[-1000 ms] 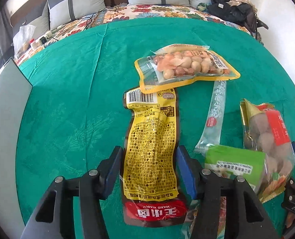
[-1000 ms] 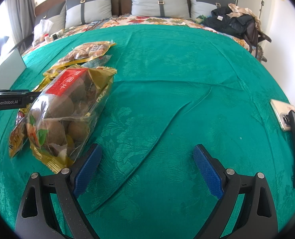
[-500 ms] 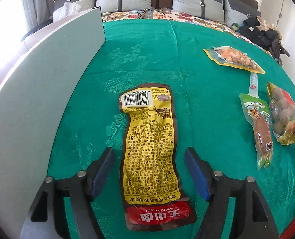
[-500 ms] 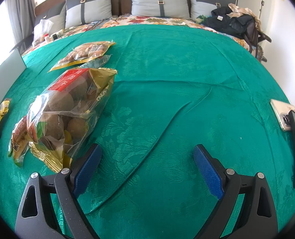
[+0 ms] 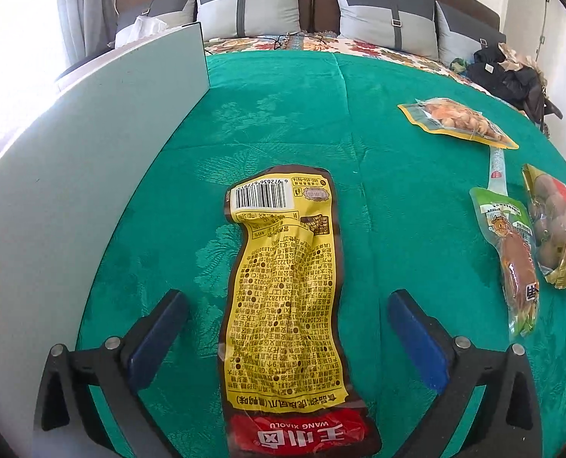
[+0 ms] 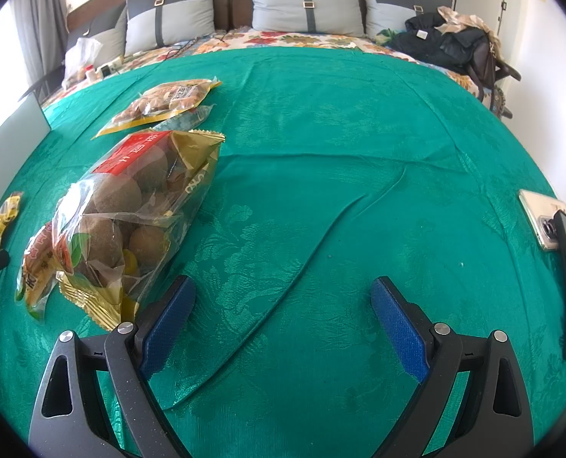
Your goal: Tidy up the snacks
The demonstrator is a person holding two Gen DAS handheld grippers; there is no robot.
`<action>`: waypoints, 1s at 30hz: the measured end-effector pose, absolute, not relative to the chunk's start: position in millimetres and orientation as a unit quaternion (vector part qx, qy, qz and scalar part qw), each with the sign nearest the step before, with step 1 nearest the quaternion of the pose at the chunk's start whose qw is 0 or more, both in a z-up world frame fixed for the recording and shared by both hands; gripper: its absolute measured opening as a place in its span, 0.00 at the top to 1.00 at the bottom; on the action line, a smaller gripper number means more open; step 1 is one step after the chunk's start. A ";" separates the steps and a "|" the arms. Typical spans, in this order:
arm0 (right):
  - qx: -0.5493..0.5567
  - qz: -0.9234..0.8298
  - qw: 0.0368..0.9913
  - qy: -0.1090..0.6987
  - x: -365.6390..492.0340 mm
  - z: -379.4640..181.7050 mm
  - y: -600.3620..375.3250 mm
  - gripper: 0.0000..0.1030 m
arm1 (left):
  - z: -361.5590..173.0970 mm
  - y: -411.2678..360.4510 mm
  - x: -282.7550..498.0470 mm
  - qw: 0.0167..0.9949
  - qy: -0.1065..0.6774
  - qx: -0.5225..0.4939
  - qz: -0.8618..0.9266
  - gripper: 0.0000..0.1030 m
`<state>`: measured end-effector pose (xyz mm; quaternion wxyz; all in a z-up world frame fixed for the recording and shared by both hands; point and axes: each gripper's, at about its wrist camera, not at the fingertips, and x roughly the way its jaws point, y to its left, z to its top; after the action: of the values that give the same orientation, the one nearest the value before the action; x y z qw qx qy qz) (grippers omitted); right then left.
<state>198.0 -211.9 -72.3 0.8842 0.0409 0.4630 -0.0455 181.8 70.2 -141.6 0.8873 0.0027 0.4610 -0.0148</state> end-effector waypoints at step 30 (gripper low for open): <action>0.075 -0.117 0.876 0.461 197.8 -74.3 -243.7 0.06 | -142.0 70.8 181.9 0.888 0.460 0.002 -0.015 0.00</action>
<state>197.8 -243.7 -74.3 0.8763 0.0750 0.4612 -0.1169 181.9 70.8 -142.0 0.8878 0.0024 0.4601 -0.0148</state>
